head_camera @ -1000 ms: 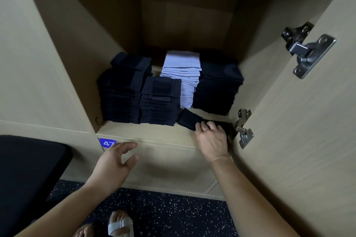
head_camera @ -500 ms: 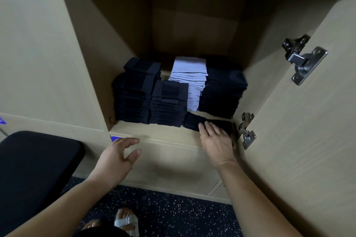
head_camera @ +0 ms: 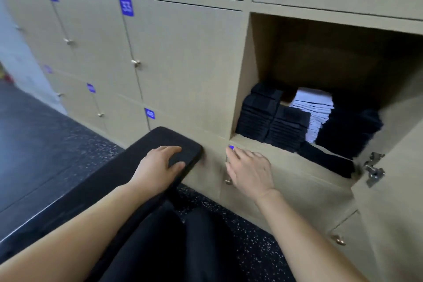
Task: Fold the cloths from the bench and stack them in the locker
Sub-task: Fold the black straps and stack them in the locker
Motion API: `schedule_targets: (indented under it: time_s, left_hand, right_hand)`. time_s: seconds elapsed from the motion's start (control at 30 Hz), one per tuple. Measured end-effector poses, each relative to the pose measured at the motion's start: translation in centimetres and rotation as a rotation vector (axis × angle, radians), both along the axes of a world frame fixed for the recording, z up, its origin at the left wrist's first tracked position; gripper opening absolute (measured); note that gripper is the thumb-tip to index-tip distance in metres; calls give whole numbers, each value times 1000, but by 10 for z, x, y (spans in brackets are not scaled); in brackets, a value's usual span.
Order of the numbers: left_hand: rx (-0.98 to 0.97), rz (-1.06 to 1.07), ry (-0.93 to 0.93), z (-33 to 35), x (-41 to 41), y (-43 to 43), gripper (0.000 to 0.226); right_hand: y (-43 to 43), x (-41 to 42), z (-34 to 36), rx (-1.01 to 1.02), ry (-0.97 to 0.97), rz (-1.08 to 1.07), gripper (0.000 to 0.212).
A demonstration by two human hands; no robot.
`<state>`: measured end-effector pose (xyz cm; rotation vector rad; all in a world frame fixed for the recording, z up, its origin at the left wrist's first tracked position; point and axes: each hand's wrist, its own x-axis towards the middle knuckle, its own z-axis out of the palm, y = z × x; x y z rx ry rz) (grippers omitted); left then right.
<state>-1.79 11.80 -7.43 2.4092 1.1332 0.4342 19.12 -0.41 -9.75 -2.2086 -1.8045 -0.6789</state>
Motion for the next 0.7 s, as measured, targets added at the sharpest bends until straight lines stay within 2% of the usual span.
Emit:
schedule_targets:
  time_s: [0.13,0.2,0.3,0.4,0.6,0.7]
  left_hand:
    - [6,188,23,-6,-110,3,50]
    - [-3,289,35,-13,-163,-1,50]
    - [-27,419,54,-28,-235,-14,50]
    - [-72,531,65,-49,-297,-30,49]
    - [-155,699,97,-97,-371,-57,51]
    - [-190,730,103,-124,-382,-63,55]
  right_hand:
    - [35,-96,5,-16,67,175,28]
    - [49,-145,5,-20,119,277,37]
    - [63,-213,-1,-29,156,414,25]
    - [69,-273,-11,-134,229,505,29]
    - [72,-352,-40,-431,323,499,42]
    - [80,-367,-59,-612,429,425,58]
